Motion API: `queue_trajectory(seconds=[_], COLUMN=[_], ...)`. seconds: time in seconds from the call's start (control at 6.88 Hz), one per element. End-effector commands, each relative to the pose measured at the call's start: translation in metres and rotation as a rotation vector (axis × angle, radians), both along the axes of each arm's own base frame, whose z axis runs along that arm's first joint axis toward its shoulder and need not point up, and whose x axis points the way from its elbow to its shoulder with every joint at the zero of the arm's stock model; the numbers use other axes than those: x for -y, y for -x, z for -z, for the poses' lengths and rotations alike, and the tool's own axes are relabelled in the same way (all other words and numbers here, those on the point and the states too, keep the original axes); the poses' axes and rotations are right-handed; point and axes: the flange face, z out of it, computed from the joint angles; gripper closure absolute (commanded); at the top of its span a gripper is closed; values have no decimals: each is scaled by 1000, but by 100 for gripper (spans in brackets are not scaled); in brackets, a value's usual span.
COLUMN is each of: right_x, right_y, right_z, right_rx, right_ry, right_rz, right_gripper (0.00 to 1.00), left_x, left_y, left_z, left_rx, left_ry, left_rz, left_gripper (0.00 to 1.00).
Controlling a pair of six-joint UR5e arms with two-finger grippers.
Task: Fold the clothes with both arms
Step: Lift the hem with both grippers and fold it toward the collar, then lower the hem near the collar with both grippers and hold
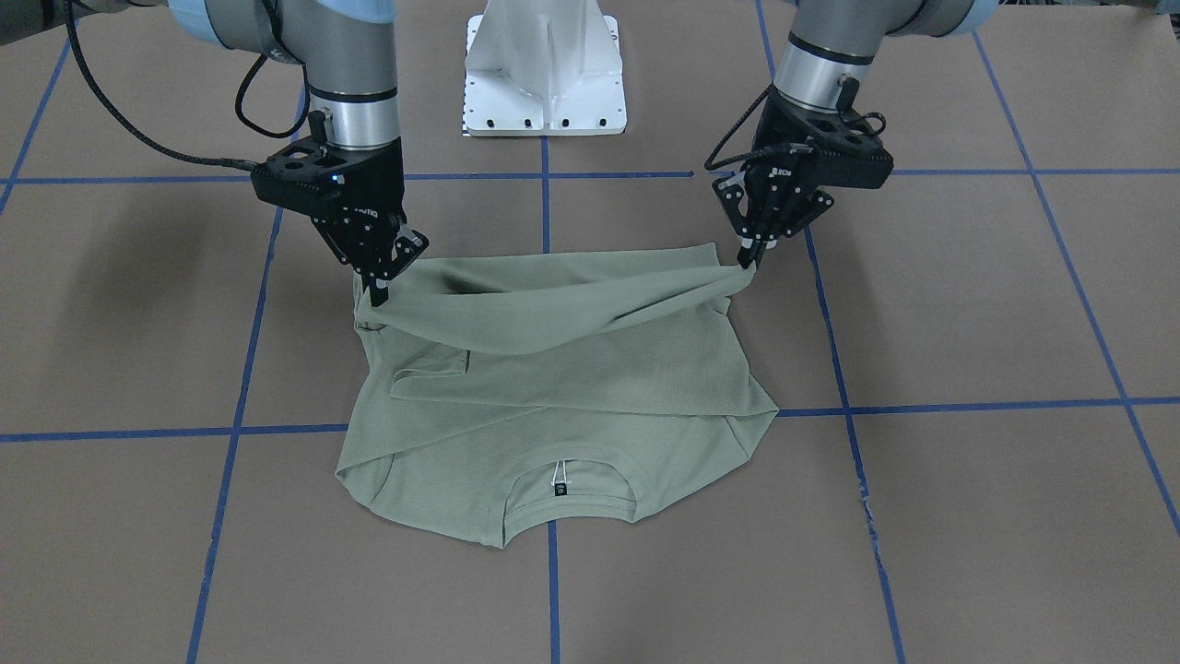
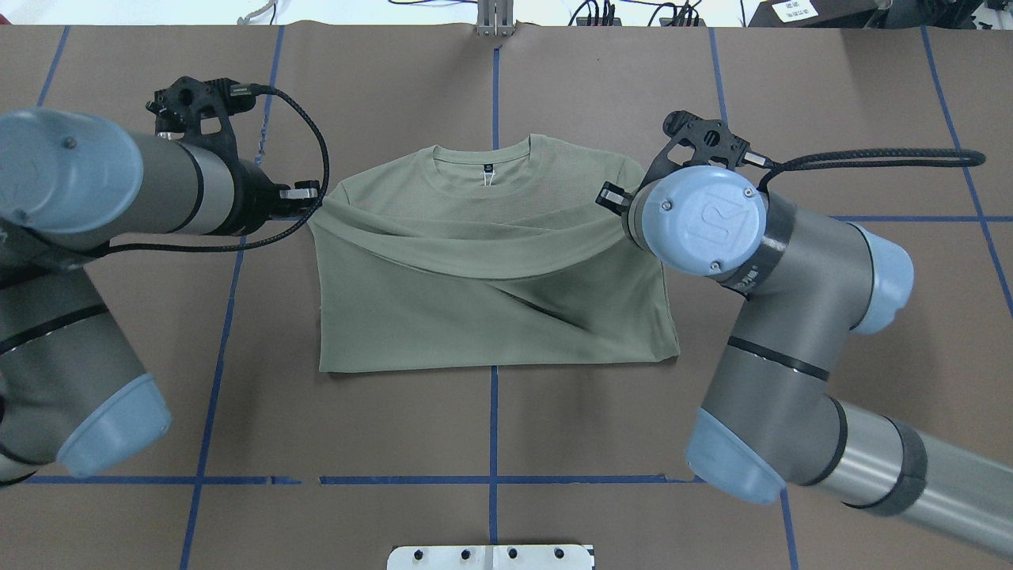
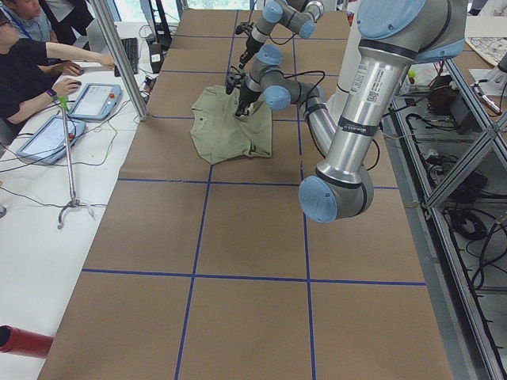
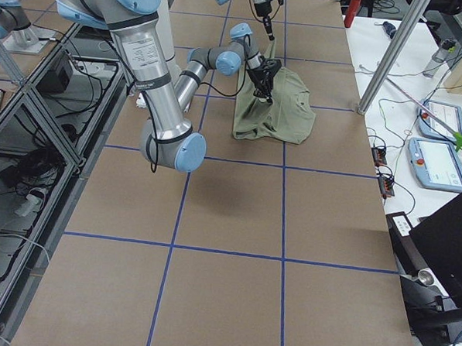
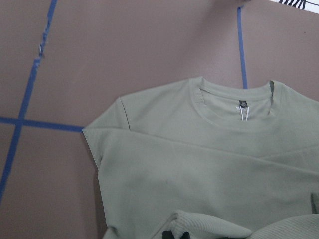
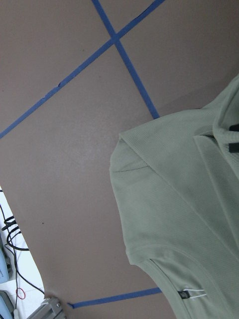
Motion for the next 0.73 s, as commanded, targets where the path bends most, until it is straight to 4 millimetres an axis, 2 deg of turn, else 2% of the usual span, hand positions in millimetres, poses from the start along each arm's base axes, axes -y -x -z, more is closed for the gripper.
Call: queue_trajectory(seconds=[0.0, 0.15, 0.29, 0.58], right_x=[68, 85, 89, 91], right_y=[24, 32, 38, 40], right_z=[-43, -65, -76, -83], right_rx=[-6, -8, -21, -32], right_ry=[-15, -21, -15, -9], right_rz=[-26, -22, -14, -10], right_gripper=[100, 100, 100, 100], left_x=[79, 98, 110, 122], left_y=[-40, -57, -68, -84], left_z=[-37, -68, -90, -111], left_rx=[63, 58, 74, 102], left_ry=[-2, -11, 0, 24], left_rz=[25, 28, 29, 26], left_gripper=[100, 100, 100, 100])
